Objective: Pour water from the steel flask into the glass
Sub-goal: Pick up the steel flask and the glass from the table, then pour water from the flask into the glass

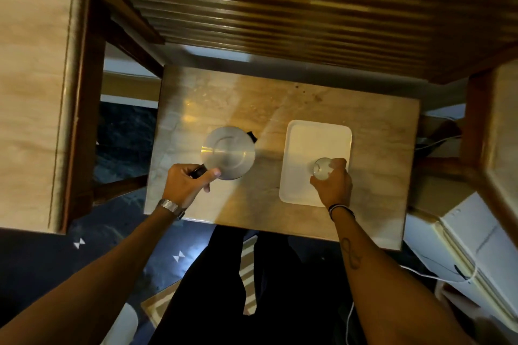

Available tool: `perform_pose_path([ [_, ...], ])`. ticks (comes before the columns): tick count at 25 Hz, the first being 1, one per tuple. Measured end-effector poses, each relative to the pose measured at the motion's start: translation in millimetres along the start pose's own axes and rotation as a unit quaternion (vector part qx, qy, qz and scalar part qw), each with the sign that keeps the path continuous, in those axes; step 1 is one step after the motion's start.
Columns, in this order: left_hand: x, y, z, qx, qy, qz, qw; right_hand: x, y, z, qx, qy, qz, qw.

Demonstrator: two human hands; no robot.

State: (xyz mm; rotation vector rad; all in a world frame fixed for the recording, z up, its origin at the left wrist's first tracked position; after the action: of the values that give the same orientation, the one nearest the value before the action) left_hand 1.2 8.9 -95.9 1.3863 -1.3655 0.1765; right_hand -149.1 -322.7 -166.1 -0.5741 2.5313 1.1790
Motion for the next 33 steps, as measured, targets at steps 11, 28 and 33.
perform_pose_path([
  [11, 196, 77, -103, 0.100, 0.161, 0.146, 0.971, -135, 136, -136, 0.035, -0.170, -0.268, 0.948],
  [28, 713, 303, -283, 0.087, -0.013, 0.436, 0.895, -397, 436, -458, 0.120, -0.248, -0.582, 0.765],
  [33, 769, 348, -275, 0.068, -0.120, 0.436, 0.889, -398, 460, -476, 0.122, -0.251, -0.597, 0.752],
])
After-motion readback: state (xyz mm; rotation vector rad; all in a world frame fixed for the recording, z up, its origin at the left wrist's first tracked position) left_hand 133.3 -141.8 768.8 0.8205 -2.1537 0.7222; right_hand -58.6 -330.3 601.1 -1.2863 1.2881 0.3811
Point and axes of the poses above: each hand's wrist, its own y-axis away from the middle knuckle, its own z-axis out of the palm, x = y × z, the point moved 2 cm from there along -y, towards the middle knuckle, and after that the axes turned 6 degrees about -x, right-handed, at the moved point
